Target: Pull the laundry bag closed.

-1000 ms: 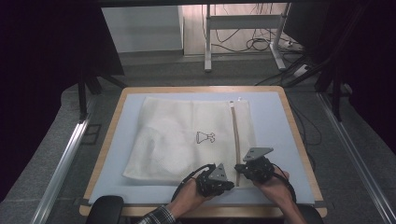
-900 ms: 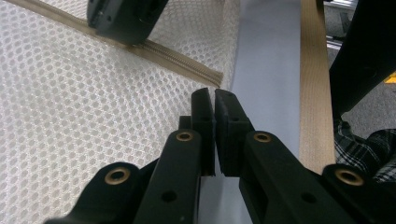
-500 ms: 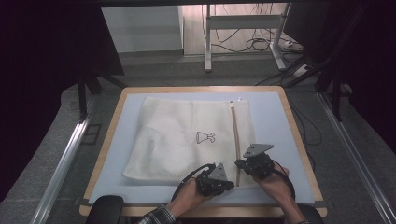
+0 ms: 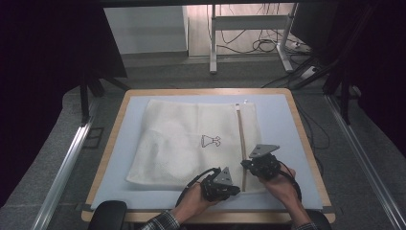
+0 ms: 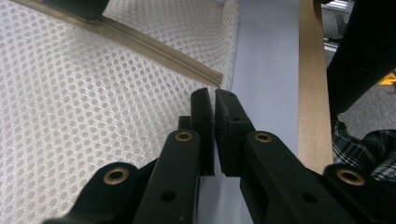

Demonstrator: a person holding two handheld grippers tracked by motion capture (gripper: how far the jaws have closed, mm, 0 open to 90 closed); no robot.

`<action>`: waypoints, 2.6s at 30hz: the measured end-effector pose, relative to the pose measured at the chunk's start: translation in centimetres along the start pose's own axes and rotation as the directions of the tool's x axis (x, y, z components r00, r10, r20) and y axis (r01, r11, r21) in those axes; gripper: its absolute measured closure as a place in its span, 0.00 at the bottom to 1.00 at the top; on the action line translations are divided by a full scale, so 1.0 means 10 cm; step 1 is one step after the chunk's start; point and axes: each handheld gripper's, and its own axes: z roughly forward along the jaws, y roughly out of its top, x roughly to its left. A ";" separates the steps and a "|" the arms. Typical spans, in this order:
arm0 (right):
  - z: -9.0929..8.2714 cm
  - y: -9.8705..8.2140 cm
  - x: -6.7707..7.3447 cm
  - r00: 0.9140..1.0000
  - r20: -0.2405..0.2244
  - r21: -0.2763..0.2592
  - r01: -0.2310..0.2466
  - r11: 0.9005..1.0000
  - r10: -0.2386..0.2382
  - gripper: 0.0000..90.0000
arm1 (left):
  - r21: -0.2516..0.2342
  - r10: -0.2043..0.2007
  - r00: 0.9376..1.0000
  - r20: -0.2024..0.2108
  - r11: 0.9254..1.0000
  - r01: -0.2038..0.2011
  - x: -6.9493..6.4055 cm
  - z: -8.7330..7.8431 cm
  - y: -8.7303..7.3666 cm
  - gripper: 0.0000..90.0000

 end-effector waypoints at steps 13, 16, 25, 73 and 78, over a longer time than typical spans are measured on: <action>0.04 0.04 -0.06 1.000 0.011 0.005 0.002 1.000 -0.002 0.95 | 0.000 -0.006 1.000 0.002 1.000 0.006 0.00 0.00 0.00 0.96; 0.05 0.05 -0.08 1.000 0.015 0.000 0.001 1.000 -0.001 0.95 | -0.001 -0.010 1.000 0.003 1.000 0.010 -0.01 0.00 0.00 0.96; 0.08 0.08 -0.13 1.000 0.023 0.002 0.010 1.000 -0.010 0.95 | -0.007 -0.011 1.000 0.001 1.000 0.011 -0.01 0.00 0.00 0.96; 0.30 0.28 -0.47 0.998 0.070 0.002 -0.002 1.000 0.002 0.95 | -0.005 0.002 1.000 -0.009 1.000 -0.002 -0.02 0.01 0.00 0.96; 0.33 0.32 -0.52 0.997 0.078 -0.001 -0.001 1.000 0.002 0.95 | 0.000 0.009 1.000 -0.014 1.000 -0.009 -0.03 0.00 0.00 0.96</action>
